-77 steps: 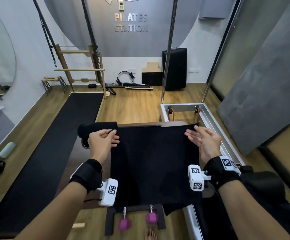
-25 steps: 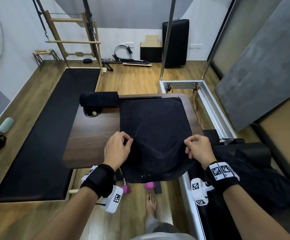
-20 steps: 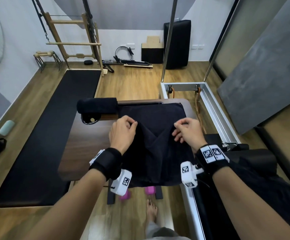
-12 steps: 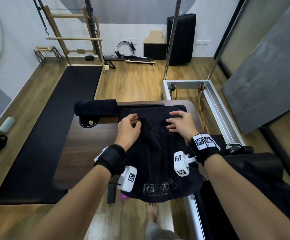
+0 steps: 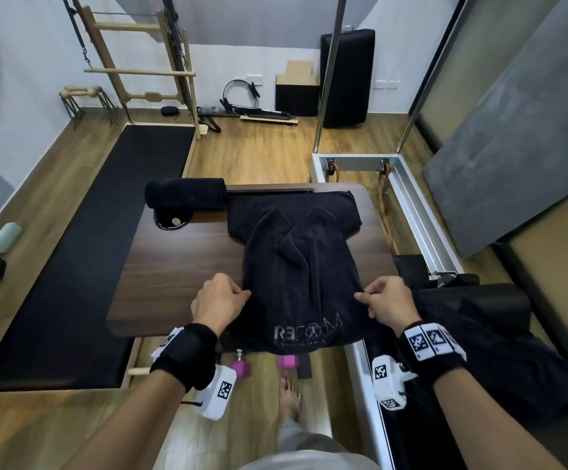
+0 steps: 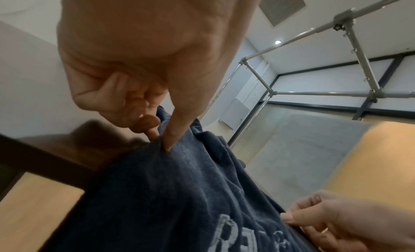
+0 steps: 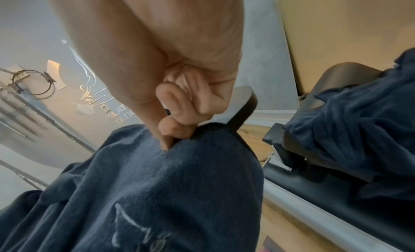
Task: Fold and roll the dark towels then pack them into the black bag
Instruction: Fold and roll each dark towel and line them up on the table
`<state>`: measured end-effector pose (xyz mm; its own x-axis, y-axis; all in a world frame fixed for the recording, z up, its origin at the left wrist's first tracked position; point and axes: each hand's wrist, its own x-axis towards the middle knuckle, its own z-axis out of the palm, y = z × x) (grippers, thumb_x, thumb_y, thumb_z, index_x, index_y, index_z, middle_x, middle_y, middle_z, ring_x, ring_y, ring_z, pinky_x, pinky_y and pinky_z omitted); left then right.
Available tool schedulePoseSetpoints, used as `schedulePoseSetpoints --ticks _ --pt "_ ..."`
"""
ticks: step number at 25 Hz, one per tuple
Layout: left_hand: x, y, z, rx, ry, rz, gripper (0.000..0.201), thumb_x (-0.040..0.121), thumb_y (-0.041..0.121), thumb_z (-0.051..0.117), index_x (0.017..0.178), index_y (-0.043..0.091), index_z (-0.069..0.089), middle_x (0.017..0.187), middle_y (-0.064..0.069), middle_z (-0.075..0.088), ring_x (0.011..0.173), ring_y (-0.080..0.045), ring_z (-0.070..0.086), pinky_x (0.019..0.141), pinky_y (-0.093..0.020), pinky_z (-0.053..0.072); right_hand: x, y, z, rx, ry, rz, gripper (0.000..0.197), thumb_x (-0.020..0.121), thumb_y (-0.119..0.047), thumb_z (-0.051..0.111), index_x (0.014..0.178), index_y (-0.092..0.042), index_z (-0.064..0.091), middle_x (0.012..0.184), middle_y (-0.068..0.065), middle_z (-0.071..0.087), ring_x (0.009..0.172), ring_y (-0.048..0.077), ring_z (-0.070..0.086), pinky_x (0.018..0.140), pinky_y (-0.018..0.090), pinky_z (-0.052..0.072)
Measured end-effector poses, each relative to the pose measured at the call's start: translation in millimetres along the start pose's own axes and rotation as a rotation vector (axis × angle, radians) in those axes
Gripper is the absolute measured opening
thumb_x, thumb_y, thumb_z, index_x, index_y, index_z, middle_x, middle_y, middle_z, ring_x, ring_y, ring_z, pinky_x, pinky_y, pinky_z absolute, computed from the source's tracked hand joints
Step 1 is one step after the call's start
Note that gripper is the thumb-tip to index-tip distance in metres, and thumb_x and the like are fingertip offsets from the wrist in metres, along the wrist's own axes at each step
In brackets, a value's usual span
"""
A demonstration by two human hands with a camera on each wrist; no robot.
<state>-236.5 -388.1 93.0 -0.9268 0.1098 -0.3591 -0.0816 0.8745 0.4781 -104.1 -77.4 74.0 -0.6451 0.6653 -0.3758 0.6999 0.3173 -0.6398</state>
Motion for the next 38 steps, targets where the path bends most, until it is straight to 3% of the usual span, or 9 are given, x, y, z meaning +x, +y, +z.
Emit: schedulePoseSetpoints --ticks 5,8,10,14,18,21,28,32,38 --pt "3 14 3 -0.724 0.077 -0.023 0.014 0.108 0.016 0.053 0.111 0.003 0.049 0.074 -0.014 0.077 0.057 -0.023 0.073 0.048 -0.029 0.054 -10 -30 -8 0.683 -0.043 0.018 0.009 0.105 -0.008 0.059 0.108 -0.004 0.051 0.080 0.028 0.074 0.053 0.030 0.070 0.044 0.030 0.056" --pt "-1 18 1 -1.171 0.054 0.051 0.026 0.109 0.007 0.052 0.127 0.014 0.034 0.121 -0.023 0.068 0.104 -0.025 0.076 0.082 -0.038 0.065 -12 -36 -21 0.799 -0.071 -0.122 0.037 0.103 -0.003 0.060 0.136 -0.016 0.050 0.115 0.013 0.070 0.101 0.023 0.073 0.086 0.038 0.062" --pt "-8 14 4 -1.043 0.060 0.164 0.040 0.103 0.006 0.064 0.131 0.017 0.037 0.142 -0.016 0.057 0.129 -0.023 0.061 0.109 -0.044 0.054 -18 -31 -22 0.592 -0.086 -0.250 0.046 0.097 0.003 0.066 0.136 -0.019 0.057 0.115 0.008 0.070 0.110 0.015 0.069 0.096 0.036 0.057" --pt "-29 -6 14 -0.352 0.132 0.582 0.017 0.091 0.027 0.081 0.095 0.021 0.066 0.105 0.006 0.061 0.101 -0.013 0.060 0.093 -0.048 0.053 -26 -4 -16 -0.011 0.097 -0.437 0.019 0.084 0.002 0.079 0.083 -0.017 0.076 0.084 0.004 0.073 0.082 0.021 0.068 0.085 0.037 0.057" --pt "-50 -14 21 0.145 -0.008 0.670 0.062 0.072 0.079 0.075 0.111 0.035 0.060 0.116 0.021 0.051 0.110 -0.004 0.047 0.101 -0.042 0.038 -30 13 -13 -0.203 0.071 -0.552 0.021 0.083 -0.015 0.085 0.103 -0.015 0.079 0.099 0.001 0.066 0.102 0.022 0.058 0.096 0.040 0.050" --pt "-55 -21 27 0.417 0.026 0.639 0.081 0.070 0.071 0.078 0.133 0.033 0.043 0.132 0.017 0.039 0.124 -0.009 0.042 0.104 -0.040 0.032 -34 21 -12 -0.269 0.040 -0.603 0.037 0.080 -0.031 0.089 0.113 -0.020 0.076 0.106 -0.002 0.058 0.110 0.019 0.052 0.100 0.037 0.047" --pt "-61 -32 25 0.023 0.169 0.728 0.010 0.097 0.022 0.074 0.105 0.022 0.070 0.118 0.013 0.067 0.113 -0.013 0.063 0.098 -0.040 0.041 -40 30 -15 -0.382 -0.002 -0.711 0.052 0.072 -0.038 0.093 0.117 -0.027 0.070 0.109 -0.005 0.051 0.107 0.017 0.047 0.100 0.038 0.047" --pt "-48 -20 7 -0.371 0.191 0.602 0.009 0.104 0.013 0.064 0.103 0.018 0.071 0.094 0.009 0.073 0.087 -0.007 0.068 0.081 -0.036 0.056 -35 28 -22 -0.383 -0.062 -0.712 0.030 0.083 -0.026 0.086 0.111 -0.026 0.074 0.105 -0.007 0.055 0.106 0.017 0.050 0.098 0.042 0.048" --pt "-4 11 -25 -0.547 0.180 0.567 0.028 0.104 -0.002 0.057 0.110 0.023 0.066 0.109 0.005 0.073 0.103 -0.006 0.068 0.087 -0.017 0.055 9 -15 -56 -0.117 0.074 -0.824 0.027 0.096 0.002 0.063 0.102 -0.022 0.072 0.098 -0.009 0.068 0.097 0.011 0.063 0.091 0.036 0.054"
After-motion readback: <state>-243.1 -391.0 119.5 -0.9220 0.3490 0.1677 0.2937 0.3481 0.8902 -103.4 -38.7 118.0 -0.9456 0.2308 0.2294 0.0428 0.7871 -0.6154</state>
